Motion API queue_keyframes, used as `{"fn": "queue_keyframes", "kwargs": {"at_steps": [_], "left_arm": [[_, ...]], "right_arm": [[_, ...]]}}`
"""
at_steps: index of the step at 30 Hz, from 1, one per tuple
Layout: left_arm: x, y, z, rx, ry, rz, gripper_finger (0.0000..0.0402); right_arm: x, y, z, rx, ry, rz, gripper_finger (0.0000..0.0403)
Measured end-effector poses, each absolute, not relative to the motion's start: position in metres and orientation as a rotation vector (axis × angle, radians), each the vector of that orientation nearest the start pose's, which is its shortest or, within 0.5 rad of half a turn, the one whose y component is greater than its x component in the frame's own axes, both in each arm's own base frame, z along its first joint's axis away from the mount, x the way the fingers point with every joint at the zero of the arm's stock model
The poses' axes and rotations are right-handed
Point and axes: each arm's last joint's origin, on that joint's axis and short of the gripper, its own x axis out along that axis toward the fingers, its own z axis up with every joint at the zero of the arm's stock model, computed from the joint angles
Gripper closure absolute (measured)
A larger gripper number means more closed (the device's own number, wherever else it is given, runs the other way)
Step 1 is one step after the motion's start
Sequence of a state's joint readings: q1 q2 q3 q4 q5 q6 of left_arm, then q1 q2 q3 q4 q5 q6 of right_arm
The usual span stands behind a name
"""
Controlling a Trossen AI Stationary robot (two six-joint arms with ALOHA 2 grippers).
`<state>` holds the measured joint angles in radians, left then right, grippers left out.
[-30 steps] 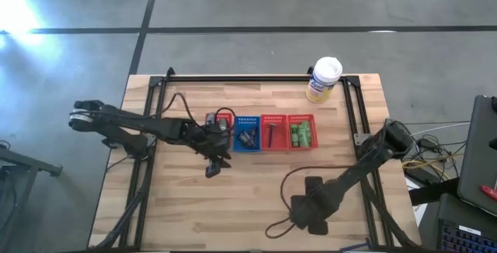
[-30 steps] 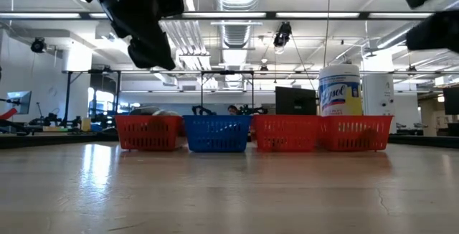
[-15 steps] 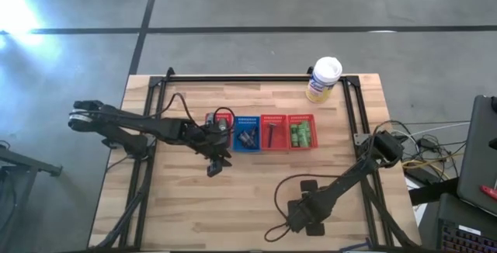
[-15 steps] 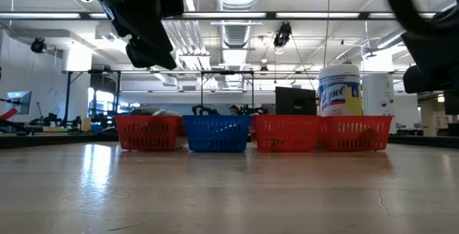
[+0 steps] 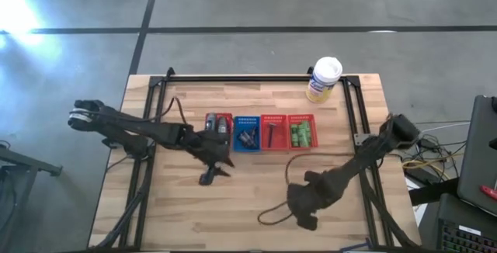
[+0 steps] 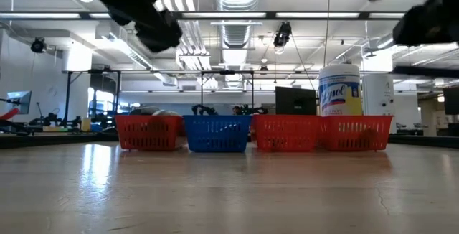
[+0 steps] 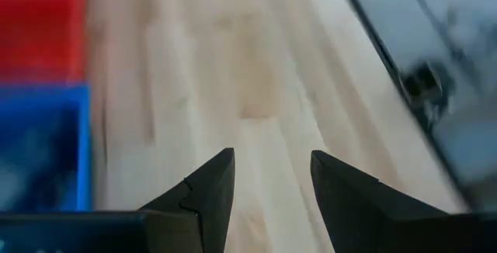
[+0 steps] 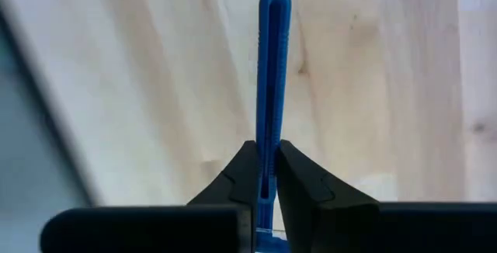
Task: Pick & Place Travel size toiletries
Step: Put the blue razor into the middle red basket
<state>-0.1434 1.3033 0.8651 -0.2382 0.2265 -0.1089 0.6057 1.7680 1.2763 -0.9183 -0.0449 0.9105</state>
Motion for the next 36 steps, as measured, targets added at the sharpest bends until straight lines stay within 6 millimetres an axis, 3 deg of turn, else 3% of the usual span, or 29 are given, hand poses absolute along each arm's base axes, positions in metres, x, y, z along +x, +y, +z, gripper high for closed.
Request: {"fn": "queue_keyframes", "kwargs": {"at_steps": [5,9,18,26,36], "left_arm": [[0.271,-0.073,0.255,0.454,0.484,-0.481,0.0227],[0.283,-0.087,0.265,0.787,0.274,-0.339,0.0227],[0.32,-0.096,0.265,0.95,0.243,-0.336,0.0227],[0.36,-0.104,0.271,0.949,0.236,-0.325,0.0227],[0.38,-0.11,0.266,0.994,0.328,-0.399,0.0229]], "right_arm": [[0.285,0.153,0.248,0.657,1.272,-0.072,0.0379],[0.296,0.128,0.262,0.78,1.182,-0.038,0.0379],[0.313,0.108,0.27,0.811,1.16,0.01,0.0379],[0.316,0.106,0.273,0.821,1.145,0.03,0.0379],[0.316,0.107,0.276,0.821,1.137,0.042,0.0377]]}}
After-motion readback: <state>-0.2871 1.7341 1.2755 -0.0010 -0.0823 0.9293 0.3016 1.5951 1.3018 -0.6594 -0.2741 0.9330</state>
